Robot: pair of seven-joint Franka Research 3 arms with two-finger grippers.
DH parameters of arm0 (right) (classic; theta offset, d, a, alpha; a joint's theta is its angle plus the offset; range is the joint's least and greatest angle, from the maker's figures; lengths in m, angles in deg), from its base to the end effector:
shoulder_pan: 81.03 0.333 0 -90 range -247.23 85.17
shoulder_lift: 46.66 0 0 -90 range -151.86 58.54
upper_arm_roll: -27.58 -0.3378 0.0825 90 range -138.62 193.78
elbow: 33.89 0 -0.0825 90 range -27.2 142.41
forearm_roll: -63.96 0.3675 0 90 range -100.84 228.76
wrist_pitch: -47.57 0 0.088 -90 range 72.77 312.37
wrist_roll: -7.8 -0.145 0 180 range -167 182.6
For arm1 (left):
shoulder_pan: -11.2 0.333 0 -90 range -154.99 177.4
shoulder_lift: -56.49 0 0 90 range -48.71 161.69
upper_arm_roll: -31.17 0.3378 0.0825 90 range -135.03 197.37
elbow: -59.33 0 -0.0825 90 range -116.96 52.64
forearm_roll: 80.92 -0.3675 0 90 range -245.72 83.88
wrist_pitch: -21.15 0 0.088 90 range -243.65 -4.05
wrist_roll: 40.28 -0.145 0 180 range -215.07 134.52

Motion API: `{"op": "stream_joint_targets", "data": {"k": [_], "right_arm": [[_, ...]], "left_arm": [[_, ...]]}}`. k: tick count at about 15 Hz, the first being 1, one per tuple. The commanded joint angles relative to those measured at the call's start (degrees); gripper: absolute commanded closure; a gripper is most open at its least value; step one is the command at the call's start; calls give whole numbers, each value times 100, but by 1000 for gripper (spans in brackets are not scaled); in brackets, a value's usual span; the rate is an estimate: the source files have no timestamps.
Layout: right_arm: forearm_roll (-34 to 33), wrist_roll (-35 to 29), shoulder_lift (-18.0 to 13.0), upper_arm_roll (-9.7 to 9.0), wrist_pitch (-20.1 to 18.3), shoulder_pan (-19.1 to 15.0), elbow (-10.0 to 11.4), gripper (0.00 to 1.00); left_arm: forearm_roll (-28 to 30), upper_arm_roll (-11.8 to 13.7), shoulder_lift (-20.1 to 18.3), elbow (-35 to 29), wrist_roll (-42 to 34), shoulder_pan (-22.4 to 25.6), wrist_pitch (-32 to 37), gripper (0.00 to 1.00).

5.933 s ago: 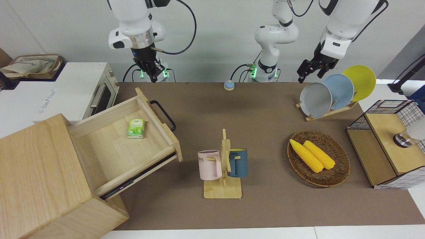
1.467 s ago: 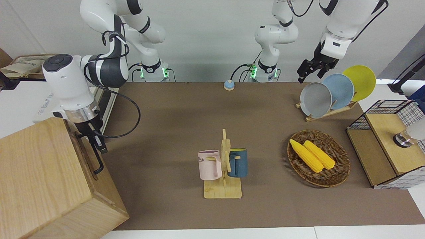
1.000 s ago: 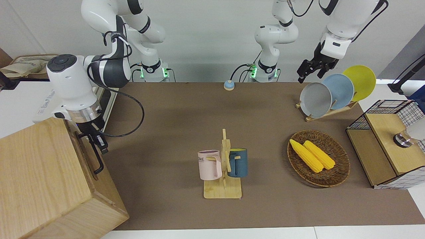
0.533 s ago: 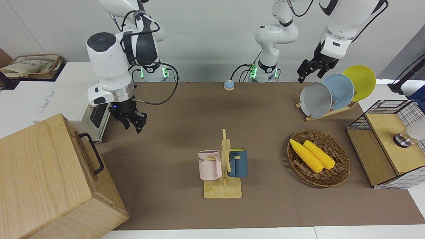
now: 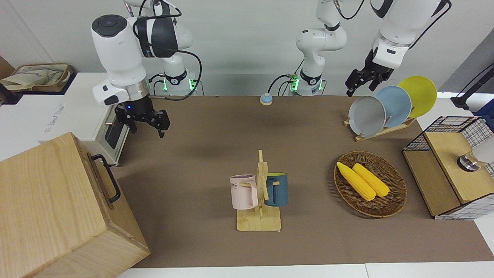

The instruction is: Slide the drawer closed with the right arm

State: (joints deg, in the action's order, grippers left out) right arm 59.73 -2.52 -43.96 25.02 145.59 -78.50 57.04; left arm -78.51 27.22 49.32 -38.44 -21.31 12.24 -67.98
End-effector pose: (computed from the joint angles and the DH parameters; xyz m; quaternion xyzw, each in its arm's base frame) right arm 0.5678 0.0403 0.5881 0.9978 -0.0419 0.0427 0.0302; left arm 0.4913 -0.0333 0.6098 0.9899 0.1399 -0.0159 0.0140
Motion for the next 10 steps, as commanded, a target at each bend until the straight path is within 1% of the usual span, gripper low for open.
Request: {"op": "stream_joint_targets", "data": {"k": [1,2,4,10], "right_arm": [[63,468,-647,36,-308,-68,460,17],[63,643,-718,45,-449,-103,460,17],[63,785,-832,219,-590,-42,460,17],[63,838,-850,229,-792,-16,425,17]], "left_arm": [[5,25,-48,21,-51,-6,98,7],[5,25,-48,21,-51,-6,98,7],[5,25,-48,21,-51,-6,89,7],[5,25,-48,21,-51,-6,98,7]]}}
